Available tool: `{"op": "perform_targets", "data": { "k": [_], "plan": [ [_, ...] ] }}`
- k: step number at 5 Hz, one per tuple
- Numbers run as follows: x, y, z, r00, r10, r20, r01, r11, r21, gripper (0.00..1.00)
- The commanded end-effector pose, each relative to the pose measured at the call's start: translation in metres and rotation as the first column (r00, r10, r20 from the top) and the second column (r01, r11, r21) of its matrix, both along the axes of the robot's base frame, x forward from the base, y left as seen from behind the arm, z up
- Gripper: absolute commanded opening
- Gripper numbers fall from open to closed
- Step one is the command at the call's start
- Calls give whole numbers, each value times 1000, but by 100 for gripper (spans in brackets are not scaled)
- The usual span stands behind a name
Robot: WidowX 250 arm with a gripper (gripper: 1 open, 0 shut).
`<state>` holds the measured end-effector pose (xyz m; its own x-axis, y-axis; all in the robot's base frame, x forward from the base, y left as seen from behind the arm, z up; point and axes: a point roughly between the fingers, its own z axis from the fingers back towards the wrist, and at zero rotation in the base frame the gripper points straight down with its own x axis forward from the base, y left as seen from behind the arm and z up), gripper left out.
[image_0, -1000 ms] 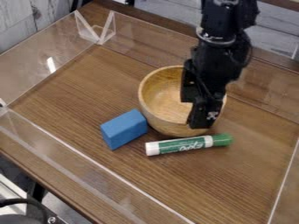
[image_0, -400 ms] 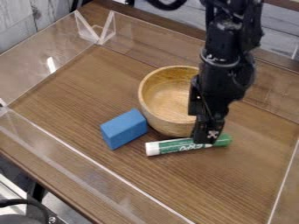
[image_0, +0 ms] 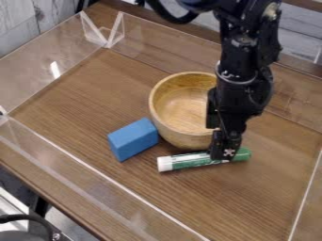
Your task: Put the green marker in the brown bowl
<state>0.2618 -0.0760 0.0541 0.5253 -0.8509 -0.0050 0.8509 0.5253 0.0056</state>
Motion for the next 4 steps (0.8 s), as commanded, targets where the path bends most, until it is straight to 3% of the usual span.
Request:
{"op": "perform_targets", "data": {
  "k": [1,3,4],
  "plan": [
    [4,-7,2,999,-23,44,24,1000,-20,100],
    [4,-9,-11,998,-42,56,44,998,-34,100],
    [4,-9,-15,997,-55,60,58,998,-38,0]
  ]
}}
